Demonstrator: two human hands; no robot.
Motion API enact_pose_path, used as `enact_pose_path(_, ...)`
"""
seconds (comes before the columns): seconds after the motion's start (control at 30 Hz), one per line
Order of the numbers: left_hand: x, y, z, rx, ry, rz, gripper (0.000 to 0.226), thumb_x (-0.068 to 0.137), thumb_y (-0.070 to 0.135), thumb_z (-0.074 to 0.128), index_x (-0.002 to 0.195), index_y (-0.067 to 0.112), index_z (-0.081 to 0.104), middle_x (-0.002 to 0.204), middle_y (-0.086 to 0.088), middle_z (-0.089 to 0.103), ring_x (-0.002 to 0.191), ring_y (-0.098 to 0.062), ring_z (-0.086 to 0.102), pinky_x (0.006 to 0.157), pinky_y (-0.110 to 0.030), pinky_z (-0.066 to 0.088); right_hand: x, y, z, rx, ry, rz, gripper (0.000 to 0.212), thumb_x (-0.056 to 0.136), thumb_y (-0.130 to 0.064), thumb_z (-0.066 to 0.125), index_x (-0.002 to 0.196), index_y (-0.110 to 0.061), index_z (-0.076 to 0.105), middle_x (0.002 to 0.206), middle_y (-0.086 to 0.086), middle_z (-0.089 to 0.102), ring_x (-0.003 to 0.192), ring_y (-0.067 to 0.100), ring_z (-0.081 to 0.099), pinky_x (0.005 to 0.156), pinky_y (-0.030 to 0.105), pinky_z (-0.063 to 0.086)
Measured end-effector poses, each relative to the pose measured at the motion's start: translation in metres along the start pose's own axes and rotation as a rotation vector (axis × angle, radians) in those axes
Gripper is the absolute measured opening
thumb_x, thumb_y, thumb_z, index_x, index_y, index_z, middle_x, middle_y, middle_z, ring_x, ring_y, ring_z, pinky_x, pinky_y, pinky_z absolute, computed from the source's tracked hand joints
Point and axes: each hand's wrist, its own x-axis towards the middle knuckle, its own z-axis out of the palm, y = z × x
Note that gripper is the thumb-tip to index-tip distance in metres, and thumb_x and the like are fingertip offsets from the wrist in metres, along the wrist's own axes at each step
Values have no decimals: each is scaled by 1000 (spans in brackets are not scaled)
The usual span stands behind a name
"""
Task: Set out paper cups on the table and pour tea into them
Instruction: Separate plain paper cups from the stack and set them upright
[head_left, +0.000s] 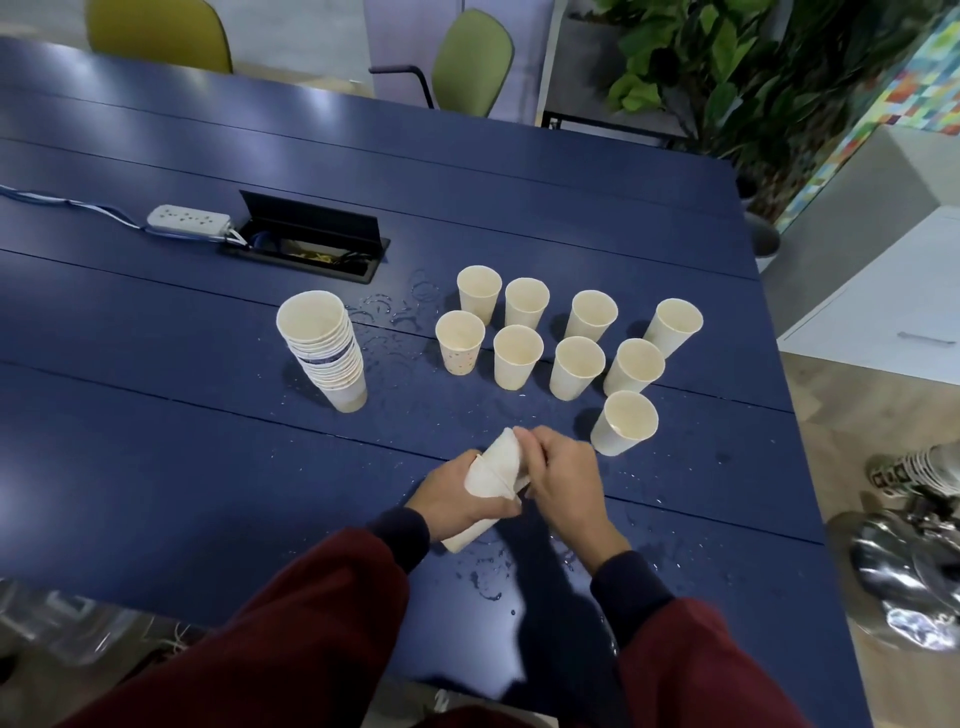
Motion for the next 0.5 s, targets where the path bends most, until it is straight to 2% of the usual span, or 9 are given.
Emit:
enact_pose_path(0.1,0,-14,-9,14,107,-40,65,58,56,86,108,32,52,104,7,64,97,-15,61,83,-39,54,14,7,-17,72,138,29,50,102,-49,43,70,-13,53,58,6,58,58,32,61,58,50,51)
enact_pose_path(0.2,3,-14,-18,-69,235,-47,62,73,48,83,118,30,44,112,-1,61,100,-20,59,83,-38,54,21,7,-30,84,192,6,54,105,-45,42,69,-5,52,63,13,60,63,34,57,60,49,48)
enact_pose_path(0.3,15,-4,-26,17,349,50,67,67,60,76,121,35,45,118,1,57,110,-23,54,94,-43,48,18,6,-31,23,152,1,52,107,-35,44,67,-3,47,59,8,52,58,27,44,57,42,37)
enact_pose_path(0.37,21,4,-29,35,388,92,70,61,63,75,120,36,47,117,4,57,109,-21,54,93,-43,48,13,8,-28,-27,82,13,48,107,-36,44,66,-10,46,58,2,48,57,22,41,57,37,33)
enact_pose_path(0.43,27,10,-30,-1,403,129,66,68,49,83,120,31,48,116,5,60,107,-20,56,89,-37,48,8,11,-25,-44,9,23,43,106,-37,44,68,-18,46,58,-2,46,56,18,41,58,35,31)
enact_pose_path(0.5,32,15,-30,-30,423,177,62,74,33,85,123,29,47,117,5,61,107,-18,56,87,-32,44,5,15,-23,-52,-46,8,38,106,-38,44,77,-16,53,62,-2,49,60,19,43,60,35,35)
